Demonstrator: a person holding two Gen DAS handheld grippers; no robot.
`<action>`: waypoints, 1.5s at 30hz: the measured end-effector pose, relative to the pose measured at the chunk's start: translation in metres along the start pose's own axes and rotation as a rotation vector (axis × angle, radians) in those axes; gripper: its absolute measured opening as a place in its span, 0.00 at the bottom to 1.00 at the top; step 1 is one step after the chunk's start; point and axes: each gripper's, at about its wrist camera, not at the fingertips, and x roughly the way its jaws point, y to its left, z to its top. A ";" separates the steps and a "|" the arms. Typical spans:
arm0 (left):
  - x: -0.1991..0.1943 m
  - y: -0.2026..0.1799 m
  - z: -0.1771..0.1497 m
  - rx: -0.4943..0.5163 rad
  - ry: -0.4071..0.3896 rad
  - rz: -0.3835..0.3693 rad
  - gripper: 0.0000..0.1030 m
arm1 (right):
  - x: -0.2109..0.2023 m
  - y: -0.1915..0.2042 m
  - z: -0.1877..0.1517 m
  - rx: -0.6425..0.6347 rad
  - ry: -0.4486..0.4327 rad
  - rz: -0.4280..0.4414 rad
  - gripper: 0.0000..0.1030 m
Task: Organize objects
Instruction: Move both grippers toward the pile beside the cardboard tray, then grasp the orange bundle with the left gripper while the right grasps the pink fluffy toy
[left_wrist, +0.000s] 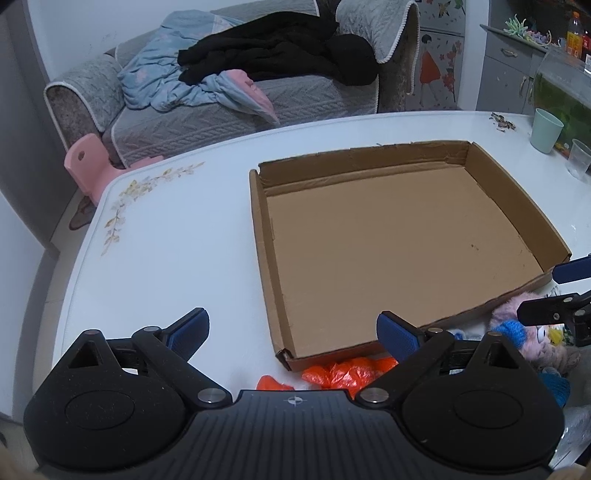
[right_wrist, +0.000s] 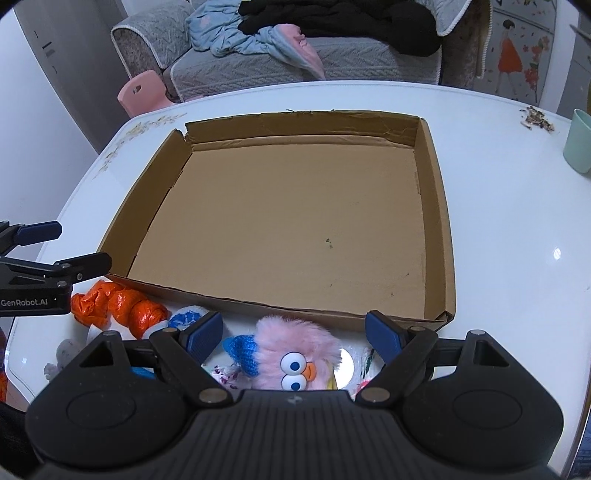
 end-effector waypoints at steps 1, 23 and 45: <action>0.000 0.001 -0.002 0.002 0.008 0.003 0.96 | 0.001 0.001 0.000 -0.003 0.006 0.005 0.80; 0.043 0.047 -0.045 -0.204 0.293 -0.010 0.77 | 0.036 0.000 -0.009 0.068 0.171 0.123 0.37; -0.003 0.046 0.045 -0.269 0.034 -0.022 0.51 | -0.034 -0.007 0.031 0.080 -0.111 0.208 0.35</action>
